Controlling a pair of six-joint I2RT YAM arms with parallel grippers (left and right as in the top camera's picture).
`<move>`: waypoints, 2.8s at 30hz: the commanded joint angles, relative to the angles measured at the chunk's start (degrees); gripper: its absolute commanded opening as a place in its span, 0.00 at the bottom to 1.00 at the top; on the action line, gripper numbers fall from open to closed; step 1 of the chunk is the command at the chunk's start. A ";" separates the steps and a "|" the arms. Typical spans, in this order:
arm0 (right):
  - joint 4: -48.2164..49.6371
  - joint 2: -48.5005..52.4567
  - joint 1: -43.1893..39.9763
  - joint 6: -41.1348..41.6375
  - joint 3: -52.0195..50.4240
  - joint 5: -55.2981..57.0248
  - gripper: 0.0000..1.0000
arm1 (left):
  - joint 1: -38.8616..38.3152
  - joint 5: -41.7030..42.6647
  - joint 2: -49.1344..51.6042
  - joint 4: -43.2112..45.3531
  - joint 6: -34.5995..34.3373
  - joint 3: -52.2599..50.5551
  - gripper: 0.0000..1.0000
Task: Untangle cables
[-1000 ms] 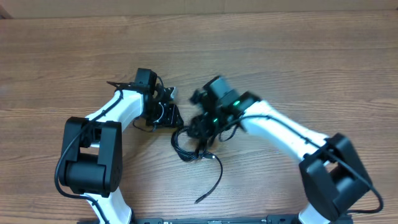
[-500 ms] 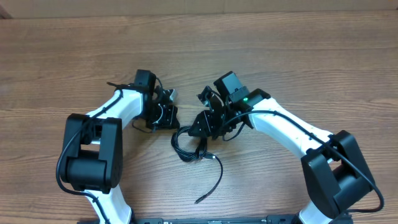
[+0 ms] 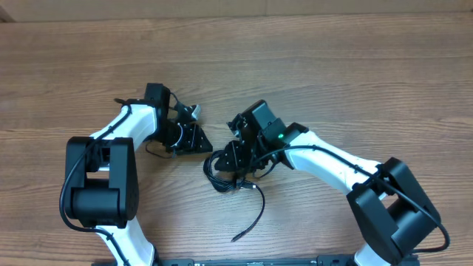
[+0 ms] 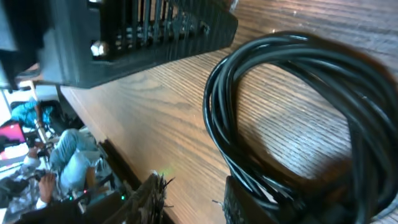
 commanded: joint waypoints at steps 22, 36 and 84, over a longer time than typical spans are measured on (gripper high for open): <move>5.73 0.22 7.80 29.40 -2.97 18.93 0.31 | -4.00 -4.31 4.83 -0.83 -2.64 1.27 0.04; 4.68 -0.26 -5.38 18.23 -0.66 -3.69 0.44 | 8.44 2.64 4.83 3.34 -17.79 -1.09 0.04; -13.79 -0.24 -8.46 10.54 -0.98 16.15 0.40 | -7.89 -34.12 6.05 2.54 -9.35 7.96 0.04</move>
